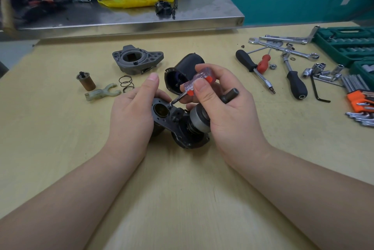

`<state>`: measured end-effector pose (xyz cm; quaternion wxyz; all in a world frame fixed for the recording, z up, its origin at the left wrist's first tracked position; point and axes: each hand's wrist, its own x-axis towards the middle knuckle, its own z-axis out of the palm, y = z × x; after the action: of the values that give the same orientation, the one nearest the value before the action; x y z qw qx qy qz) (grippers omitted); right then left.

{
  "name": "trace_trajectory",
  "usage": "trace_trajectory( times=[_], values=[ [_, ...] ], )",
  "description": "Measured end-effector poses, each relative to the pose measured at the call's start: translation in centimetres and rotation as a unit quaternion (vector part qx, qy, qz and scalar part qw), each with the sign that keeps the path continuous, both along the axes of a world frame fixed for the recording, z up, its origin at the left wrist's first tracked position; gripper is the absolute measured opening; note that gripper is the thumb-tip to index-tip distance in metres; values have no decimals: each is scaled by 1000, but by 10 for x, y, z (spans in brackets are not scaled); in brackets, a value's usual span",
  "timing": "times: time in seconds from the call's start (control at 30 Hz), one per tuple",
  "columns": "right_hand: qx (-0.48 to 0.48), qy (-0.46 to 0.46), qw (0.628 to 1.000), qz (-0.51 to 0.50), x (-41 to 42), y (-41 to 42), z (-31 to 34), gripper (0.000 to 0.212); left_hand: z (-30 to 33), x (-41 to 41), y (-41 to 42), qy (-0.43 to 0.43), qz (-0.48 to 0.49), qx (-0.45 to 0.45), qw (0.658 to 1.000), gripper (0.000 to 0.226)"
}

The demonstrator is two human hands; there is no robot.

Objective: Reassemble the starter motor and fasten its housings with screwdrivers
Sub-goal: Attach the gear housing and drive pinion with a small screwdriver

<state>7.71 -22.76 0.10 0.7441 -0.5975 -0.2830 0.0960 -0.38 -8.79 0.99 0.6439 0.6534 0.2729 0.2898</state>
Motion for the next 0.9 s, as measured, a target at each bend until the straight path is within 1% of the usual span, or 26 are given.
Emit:
trace_trajectory(
  times=[0.5,0.63,0.9],
  values=[
    [-21,10,1000,11,-1,-3,9,15,0,0,1,-6,-11,-4,1000,54],
    [-27,16,999,12,0,-2,8,19,0,-1,1,-3,-11,-3,1000,54],
    [-28,31,996,82,-1,-3,6,18,4,-2,-3,-19,23,-36,999,55]
  ],
)
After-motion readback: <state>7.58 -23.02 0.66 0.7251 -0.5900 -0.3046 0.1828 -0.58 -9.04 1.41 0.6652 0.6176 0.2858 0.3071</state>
